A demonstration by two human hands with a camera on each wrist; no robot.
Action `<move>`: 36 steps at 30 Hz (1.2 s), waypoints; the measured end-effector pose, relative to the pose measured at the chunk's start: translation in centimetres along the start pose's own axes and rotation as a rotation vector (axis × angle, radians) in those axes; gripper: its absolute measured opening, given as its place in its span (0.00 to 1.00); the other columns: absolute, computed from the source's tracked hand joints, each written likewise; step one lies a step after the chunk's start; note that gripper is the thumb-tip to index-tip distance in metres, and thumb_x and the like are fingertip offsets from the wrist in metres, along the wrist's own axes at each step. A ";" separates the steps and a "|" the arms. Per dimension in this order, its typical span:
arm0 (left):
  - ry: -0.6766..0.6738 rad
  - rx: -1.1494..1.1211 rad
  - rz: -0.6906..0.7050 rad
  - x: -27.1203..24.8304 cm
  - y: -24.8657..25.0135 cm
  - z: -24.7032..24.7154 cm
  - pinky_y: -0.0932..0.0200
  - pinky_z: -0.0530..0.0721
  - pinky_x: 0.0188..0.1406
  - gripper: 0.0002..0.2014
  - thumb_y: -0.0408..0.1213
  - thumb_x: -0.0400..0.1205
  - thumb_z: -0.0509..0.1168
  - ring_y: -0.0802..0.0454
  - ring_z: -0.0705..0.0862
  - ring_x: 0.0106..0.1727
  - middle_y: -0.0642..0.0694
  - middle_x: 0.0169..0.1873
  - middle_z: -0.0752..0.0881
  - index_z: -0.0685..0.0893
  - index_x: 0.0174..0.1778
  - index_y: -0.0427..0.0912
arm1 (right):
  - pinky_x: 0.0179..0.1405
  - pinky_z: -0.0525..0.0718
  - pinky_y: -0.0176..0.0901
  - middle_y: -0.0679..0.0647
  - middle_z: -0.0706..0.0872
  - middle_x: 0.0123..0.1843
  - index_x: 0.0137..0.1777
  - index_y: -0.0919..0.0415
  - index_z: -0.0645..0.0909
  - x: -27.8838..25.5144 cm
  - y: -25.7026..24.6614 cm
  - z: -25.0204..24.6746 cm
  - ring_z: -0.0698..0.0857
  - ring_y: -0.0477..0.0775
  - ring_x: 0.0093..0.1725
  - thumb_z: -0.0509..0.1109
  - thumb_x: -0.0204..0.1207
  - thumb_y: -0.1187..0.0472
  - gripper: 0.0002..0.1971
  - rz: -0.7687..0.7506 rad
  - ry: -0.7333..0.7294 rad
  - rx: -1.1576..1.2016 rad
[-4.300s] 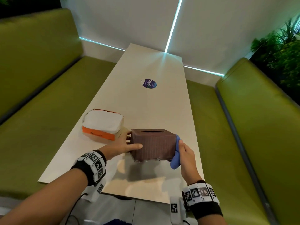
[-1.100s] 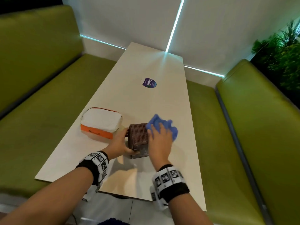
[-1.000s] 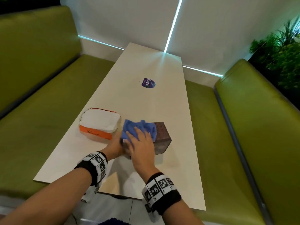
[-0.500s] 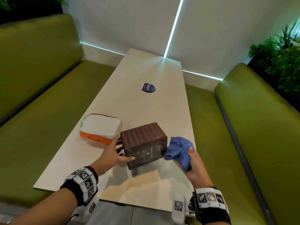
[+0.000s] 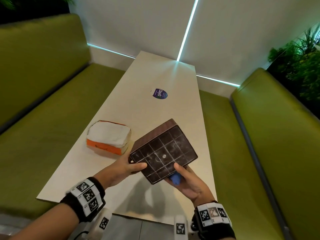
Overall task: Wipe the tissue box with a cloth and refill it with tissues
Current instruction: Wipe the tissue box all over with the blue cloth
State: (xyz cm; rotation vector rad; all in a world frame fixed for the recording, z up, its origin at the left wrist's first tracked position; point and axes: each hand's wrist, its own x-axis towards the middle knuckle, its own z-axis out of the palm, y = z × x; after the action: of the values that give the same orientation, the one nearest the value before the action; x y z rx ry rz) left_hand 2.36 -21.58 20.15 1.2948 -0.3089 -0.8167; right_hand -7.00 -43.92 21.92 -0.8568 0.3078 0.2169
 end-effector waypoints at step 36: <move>0.318 0.480 0.270 4.0 -0.9 1.5 0.69 0.82 0.57 0.29 0.28 0.75 0.74 0.54 0.81 0.65 0.53 0.61 0.81 0.72 0.70 0.43 | 0.82 0.60 0.59 0.50 0.74 0.77 0.73 0.46 0.75 3.6 2.7 8.0 0.70 0.59 0.76 0.51 0.81 0.37 0.26 -0.661 0.395 -1.885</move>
State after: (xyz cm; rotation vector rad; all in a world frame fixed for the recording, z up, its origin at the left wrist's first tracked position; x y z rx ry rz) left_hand 3.86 -25.41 18.78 1.7585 -0.4291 -0.3032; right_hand -3.08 -35.84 23.65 -2.8139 0.0828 -0.4115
